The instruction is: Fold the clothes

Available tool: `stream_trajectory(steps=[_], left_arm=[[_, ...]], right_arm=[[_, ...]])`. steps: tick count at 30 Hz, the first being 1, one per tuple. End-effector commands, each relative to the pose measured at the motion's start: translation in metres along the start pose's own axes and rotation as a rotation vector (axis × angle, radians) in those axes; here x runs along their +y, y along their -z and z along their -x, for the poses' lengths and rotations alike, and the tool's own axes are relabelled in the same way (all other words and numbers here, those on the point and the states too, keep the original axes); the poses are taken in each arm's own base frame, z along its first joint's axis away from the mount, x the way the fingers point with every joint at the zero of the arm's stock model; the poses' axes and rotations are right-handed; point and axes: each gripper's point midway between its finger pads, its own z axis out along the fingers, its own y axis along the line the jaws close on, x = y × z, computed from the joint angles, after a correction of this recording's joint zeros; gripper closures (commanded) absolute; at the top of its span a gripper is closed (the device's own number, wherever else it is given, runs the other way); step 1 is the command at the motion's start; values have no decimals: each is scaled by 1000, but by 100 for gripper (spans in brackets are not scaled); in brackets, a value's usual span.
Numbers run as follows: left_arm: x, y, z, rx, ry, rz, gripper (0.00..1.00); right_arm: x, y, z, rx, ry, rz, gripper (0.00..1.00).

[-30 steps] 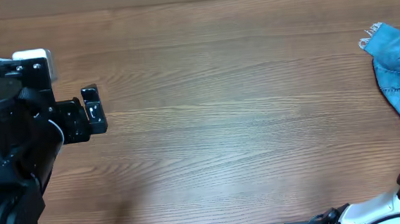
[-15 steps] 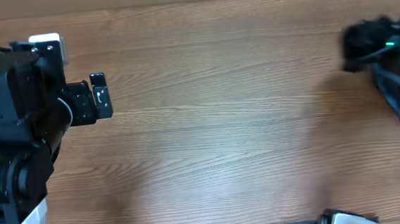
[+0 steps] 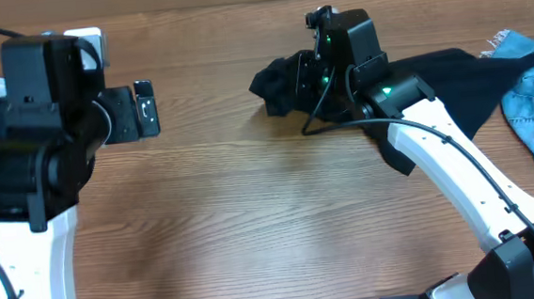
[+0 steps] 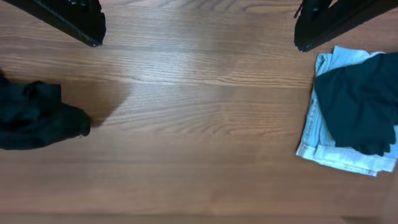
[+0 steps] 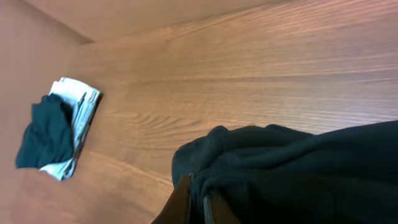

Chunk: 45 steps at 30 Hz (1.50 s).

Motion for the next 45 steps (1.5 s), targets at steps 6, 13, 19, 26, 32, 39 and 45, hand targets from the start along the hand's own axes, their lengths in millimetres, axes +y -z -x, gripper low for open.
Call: stream_trajectory(steps=[6, 13, 19, 26, 32, 39, 45], left_arm=[[-44, -18, -6, 88, 4, -243, 0], [-58, -20, -18, 156, 6, -324, 0], [-65, -35, -27, 220, -3, -329, 0], [-97, -91, -43, 347, -2, -345, 0], [-124, -151, -71, 496, -92, -328, 0], [-168, -222, -143, 610, -361, 56, 18], [-196, -258, -180, 634, -382, 119, 51]], right_arm=[[64, 10, -10, 22, 75, 207, 96], [51, -2, -28, 53, 104, 78, 50], [-21, -3, -32, 74, 57, -214, 34], [-135, 37, -21, 92, -289, -447, 23], [-195, 74, -32, 156, -465, -517, 22], [-210, 83, -32, 163, -451, -540, 20], [-217, 82, -42, 184, -445, -566, 16]])
